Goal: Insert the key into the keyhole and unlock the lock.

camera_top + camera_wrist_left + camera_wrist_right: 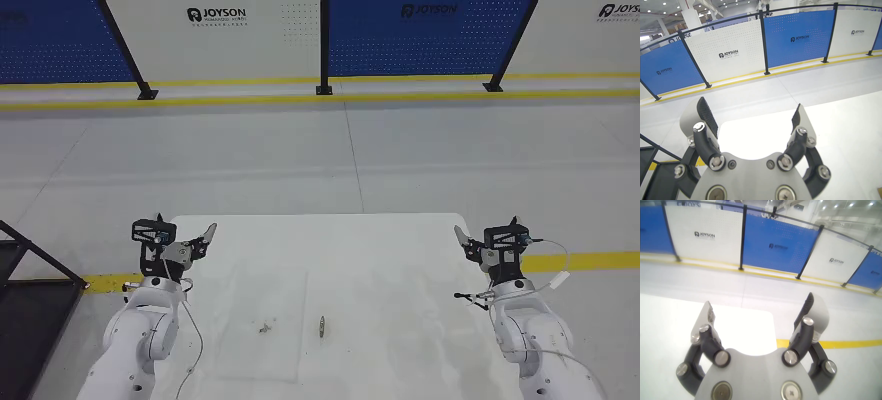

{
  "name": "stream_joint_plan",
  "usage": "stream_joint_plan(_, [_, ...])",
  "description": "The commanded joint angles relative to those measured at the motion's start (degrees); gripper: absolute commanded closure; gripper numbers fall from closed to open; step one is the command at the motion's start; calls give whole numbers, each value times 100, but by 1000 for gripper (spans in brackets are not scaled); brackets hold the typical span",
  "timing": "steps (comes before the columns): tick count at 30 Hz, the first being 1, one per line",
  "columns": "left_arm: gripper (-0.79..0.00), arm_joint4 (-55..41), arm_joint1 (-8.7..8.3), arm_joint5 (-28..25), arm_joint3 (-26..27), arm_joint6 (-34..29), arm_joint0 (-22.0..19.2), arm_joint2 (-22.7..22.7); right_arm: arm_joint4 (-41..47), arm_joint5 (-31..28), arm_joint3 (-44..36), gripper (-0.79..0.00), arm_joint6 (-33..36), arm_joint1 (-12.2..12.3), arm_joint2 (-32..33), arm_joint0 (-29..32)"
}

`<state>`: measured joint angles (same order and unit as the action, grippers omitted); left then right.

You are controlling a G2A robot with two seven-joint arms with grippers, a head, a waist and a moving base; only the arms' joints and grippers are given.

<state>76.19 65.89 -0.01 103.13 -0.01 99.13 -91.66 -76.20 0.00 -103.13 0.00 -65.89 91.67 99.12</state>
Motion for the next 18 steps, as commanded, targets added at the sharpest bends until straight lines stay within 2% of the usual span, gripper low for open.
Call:
stream_joint_plan(1, [-785, -169, -1, -278, 31, -111, 33, 44, 0, 0, 0, -785, 0, 0, 0, 0])
stream_joint_plan(4, [-785, -812, -26, -886, 275, -542, 164, -187, 0, 0, 0, -785, 0, 0, 0, 0])
stream_joint_plan(6, [-785, -1012, -41, -1066, 478, -778, 323, -336, 0, 0, 0, -785, 0, 0, 0, 0])
stream_joint_plan(9, [-785, -1190, -62, -1348, 932, -1217, 715, -483, 0, 0, 0, -785, 0, 0, 0, 0])
stream_joint_plan(10, [-785, -1314, -71, -1625, 1107, -1394, 904, -457, 0, 0, 0, -785, 0, 0, 0, 0])
stream_joint_plan(12, [-785, -1418, -92, -1846, 1330, -1789, 1167, -555, 0, 0, 0, -785, 0, 0, 0, 0])
stream_joint_plan(15, [-785, -1437, -109, -2150, 1548, -2397, 1496, -357, 0, 0, 0, -785, 0, 0, 0, 0])
stream_joint_plan(18, [-785, -1326, -109, -2122, 1576, -2980, 1650, -3, 0, 0, 0, -785, 0, 0, 0, 0])
